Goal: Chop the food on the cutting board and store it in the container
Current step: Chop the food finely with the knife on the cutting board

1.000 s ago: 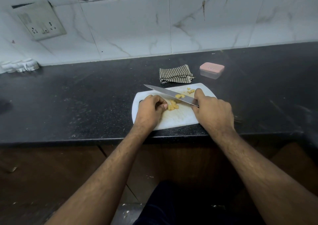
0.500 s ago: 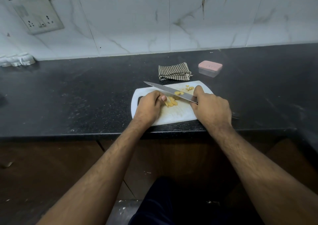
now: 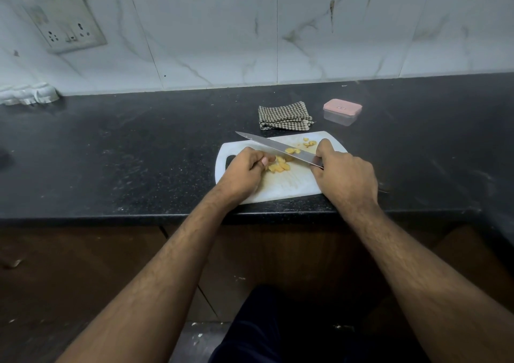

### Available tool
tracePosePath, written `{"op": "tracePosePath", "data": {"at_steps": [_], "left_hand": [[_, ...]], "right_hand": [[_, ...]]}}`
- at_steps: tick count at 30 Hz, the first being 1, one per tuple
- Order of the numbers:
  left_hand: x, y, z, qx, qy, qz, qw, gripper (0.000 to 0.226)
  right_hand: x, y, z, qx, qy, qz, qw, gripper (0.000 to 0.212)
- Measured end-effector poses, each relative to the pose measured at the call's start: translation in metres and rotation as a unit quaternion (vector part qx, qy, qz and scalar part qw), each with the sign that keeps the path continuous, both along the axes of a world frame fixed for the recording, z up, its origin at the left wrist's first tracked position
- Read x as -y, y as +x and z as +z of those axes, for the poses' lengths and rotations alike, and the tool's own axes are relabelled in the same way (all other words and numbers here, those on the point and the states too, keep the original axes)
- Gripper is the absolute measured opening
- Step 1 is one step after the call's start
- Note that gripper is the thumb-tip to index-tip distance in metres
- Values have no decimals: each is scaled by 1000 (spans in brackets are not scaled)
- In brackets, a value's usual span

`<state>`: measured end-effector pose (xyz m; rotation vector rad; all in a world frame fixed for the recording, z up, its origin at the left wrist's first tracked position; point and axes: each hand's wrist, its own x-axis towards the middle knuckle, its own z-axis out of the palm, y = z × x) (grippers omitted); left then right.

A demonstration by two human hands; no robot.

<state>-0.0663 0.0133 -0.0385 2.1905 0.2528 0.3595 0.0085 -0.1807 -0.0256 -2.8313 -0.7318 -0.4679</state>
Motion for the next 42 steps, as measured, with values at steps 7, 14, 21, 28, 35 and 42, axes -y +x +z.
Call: {"op": "tracePosePath", "data": {"at_steps": [7,14,21,28,35,42], "left_hand": [[-3,-1,-2,-5,-5,-31,999,31],[-3,0,-1,5,39,-24,999,19],[-2,-3,-1,26,11,0,1000,15],[-6,-2,-7,35,-47,1,998,4],[-8,0,-10,49,-93,14,994,8],[-8,-3,-4,19,-10,16,1000,9]], "right_hand": [[0,-1,1,-8,0,-3,1000,23],[1,-3,2,-3,-2,-5,1000,20],[1,-3,2,3,-3,-5,1000,20],[1,-4,2,5,-4,-7,1000,23],[0,-2,1,5,-3,-6,1000,22],[0,-3,2,0,-7,-8,1000,26]]}}
